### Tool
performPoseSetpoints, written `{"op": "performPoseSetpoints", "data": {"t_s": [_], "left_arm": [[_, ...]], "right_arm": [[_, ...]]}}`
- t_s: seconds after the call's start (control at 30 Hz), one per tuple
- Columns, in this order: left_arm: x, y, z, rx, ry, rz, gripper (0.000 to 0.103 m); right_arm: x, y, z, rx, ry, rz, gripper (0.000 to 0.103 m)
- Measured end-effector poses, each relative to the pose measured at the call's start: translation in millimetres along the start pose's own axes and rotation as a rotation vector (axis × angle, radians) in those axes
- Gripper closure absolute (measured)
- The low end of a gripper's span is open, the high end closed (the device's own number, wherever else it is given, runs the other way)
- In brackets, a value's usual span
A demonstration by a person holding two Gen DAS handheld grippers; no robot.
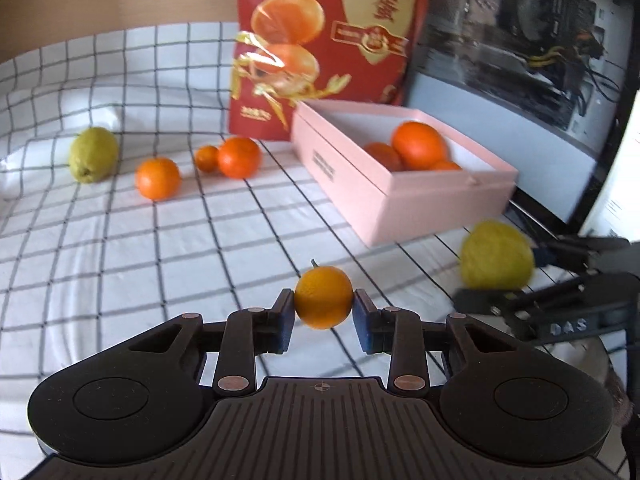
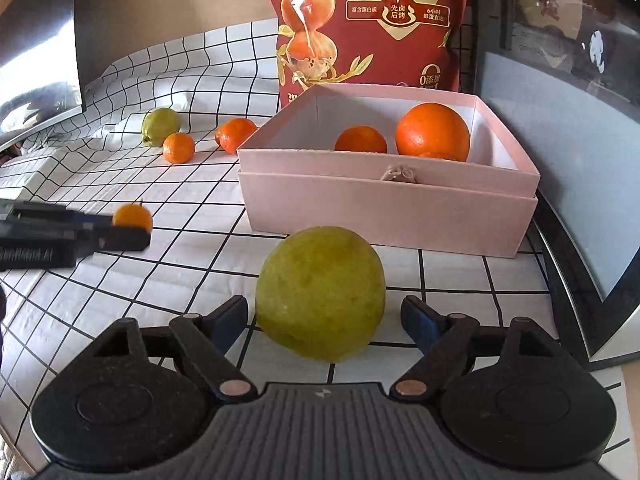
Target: Organize fruits
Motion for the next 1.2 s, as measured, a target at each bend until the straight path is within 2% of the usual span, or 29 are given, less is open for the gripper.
{"op": "performPoseSetpoints", "data": {"t_s": [0.1,0.33,0.47,0.63,0.93,1.2], "left_arm": [[-1,-4,-8,0.02,0.019,-0.006,0.067],[-6,-2,-16,-0.024,0.001,0.009,0.067],[-11,-2,-16,-0.027,-0.016,0.032,0.066],[-12,-5,-14,-0.032,0.006,0.031,0.066],[-14,-21,-4,-0.047,0.073,0.045,0.066],[-23,-30,2,-0.038,0.044,0.076,0.066]], "right_arm": [[1,0,0,0.006,0.009,-0.005,0.017],[5,-2,1,0.022,0.034,-0.026,0.016],[3,-5,1,0.051,0.019,-0.053,0.005],[3,-7,2,0.065,0.03,-0.034,0.0],[5,-7,3,0.072,0.037,-0.025,0.0],[4,-6,2,0.067,0.041,-0.014,0.0]]}}
Point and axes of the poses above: each gripper's, at about its wrist camera, not at the fingertips, and y roughly against the way its jaws point, x to its left, z to its top, the point moved 1 cm from there along -y, roughly the way its jaws point, and after that the axes turned 15 degrees about y, right-handed, at the moved point
